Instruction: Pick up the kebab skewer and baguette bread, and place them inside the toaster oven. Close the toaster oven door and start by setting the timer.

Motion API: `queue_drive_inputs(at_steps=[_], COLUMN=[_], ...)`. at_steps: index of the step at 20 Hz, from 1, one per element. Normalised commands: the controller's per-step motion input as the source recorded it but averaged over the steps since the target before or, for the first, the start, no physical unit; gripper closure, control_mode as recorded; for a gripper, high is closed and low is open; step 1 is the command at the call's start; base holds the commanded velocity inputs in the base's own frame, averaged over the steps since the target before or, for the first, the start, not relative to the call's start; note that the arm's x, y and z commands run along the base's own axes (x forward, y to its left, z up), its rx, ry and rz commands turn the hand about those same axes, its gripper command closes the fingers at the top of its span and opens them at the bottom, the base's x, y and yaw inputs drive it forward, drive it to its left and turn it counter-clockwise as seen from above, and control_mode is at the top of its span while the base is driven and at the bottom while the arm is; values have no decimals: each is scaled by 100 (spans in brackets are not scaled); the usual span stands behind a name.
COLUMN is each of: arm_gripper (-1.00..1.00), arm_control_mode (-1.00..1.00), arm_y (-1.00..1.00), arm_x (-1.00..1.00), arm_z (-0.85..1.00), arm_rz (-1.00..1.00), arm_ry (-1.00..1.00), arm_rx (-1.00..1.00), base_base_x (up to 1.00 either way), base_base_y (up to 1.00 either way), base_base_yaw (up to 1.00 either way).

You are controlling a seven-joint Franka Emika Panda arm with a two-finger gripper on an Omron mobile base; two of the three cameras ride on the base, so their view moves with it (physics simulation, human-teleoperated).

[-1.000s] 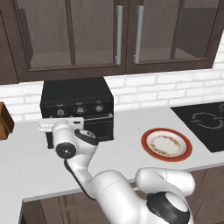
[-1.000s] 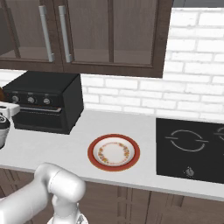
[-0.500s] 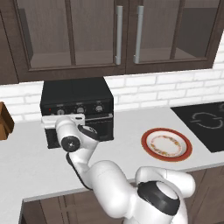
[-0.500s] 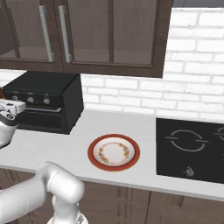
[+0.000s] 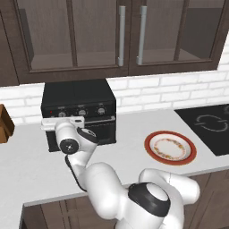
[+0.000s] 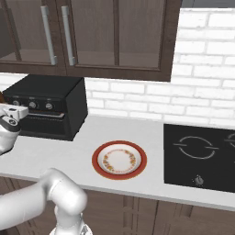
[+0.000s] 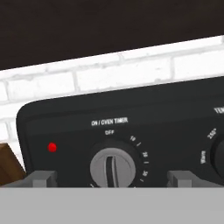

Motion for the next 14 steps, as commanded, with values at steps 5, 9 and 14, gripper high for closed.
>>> queue_drive_inputs(at_steps=[5, 9, 14], arm_gripper=[-100, -100, -100], arm_control_mode=[-100, -100, -100], arm_y=[0, 0, 0], arm_x=[13, 0, 0], arm_z=[0, 0, 2], arm_rz=[-2, 0, 0], arm_ry=[0, 0, 0], arm_rx=[0, 0, 0], base_base_x=[0, 0, 0], base_base_y=[0, 0, 0], base_base_yaw=[0, 0, 0])
